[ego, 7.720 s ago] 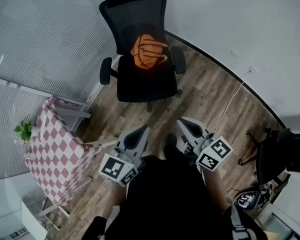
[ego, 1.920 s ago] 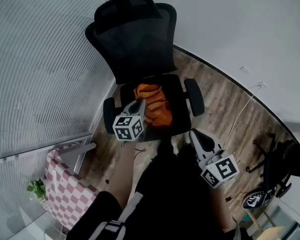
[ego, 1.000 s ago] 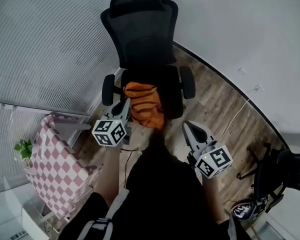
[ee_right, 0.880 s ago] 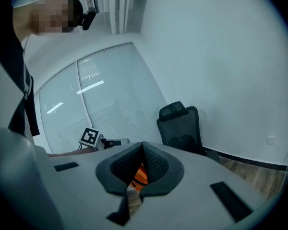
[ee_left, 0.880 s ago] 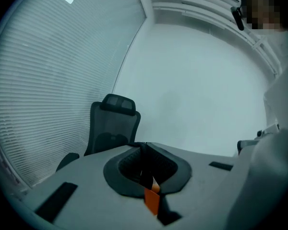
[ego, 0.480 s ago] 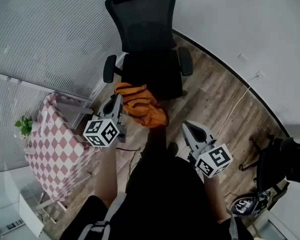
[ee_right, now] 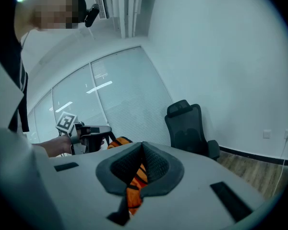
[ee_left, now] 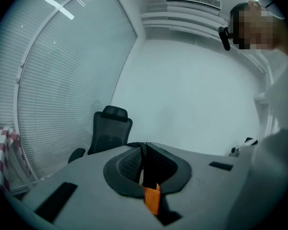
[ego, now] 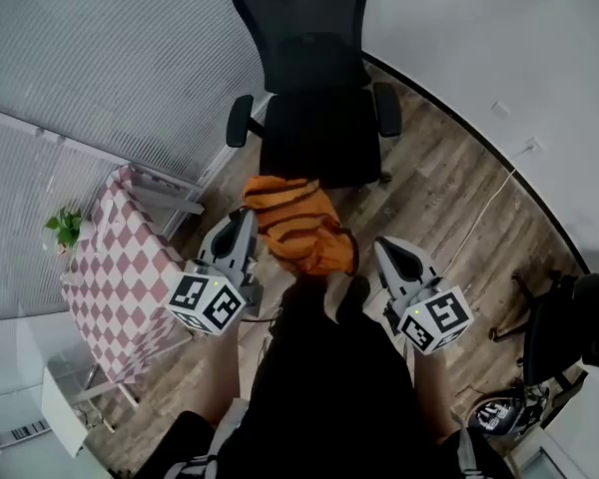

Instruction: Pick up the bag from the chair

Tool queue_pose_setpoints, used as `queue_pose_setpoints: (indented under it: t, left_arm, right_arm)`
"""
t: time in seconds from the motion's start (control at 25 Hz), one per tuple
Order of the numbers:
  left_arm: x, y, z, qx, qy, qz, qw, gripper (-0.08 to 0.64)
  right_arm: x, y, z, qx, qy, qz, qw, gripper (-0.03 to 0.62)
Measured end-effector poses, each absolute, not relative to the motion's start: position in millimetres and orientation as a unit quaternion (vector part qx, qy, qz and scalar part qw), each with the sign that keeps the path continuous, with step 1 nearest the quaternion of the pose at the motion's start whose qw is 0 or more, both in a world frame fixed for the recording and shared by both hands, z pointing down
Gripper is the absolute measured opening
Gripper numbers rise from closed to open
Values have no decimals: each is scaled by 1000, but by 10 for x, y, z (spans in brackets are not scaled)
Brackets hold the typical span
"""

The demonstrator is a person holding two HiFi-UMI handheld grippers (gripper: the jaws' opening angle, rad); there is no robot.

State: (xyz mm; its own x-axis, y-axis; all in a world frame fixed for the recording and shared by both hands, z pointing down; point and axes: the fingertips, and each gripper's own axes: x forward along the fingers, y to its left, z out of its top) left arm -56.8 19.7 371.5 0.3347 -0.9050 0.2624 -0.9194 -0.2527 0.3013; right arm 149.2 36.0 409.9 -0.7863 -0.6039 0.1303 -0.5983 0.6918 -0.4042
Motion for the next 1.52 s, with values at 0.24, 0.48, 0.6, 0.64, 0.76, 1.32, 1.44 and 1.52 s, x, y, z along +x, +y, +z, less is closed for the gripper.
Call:
queue_pose_setpoints:
  t: [0.24,0.48,0.6,0.64,0.76,1.32,1.44,1.52]
  left_arm:
    - [-430,554,3203,819,-553,-5,154,34]
    - [-440,818,2782,840,-528,-41,115,34]
    - [-377,884,2785,851,-511,-42,115,34]
    - [-374,908,2813,852,-508,-42,119,34]
    - [-408,986,2894,851,-508,-40,129,34]
    - [-582,987,3069,843,-522,-14,127,34]
    - [-607,991,3089,840,-526,-12,128,34]
    - [-610,1008,3104,839,-528,-10,128,34]
  right_arm:
    - [1205,405,3735,-308,938,-161,5,20]
    - [1033,410,3389,-309,942,-127,22,20]
    - [1019,391,3380,-324,937,-128,27,20]
    - [1011,402,3398,-330,935,-126,22,20]
    - [997,483,3430,-343,933,-112,5,20]
    - [997,679,3204,-345,934,-90,-13,20]
    - [1011,693,3194,-344,934,-88,-20,20]
    - [1023,718,3193,-343,935,-90,-21,20]
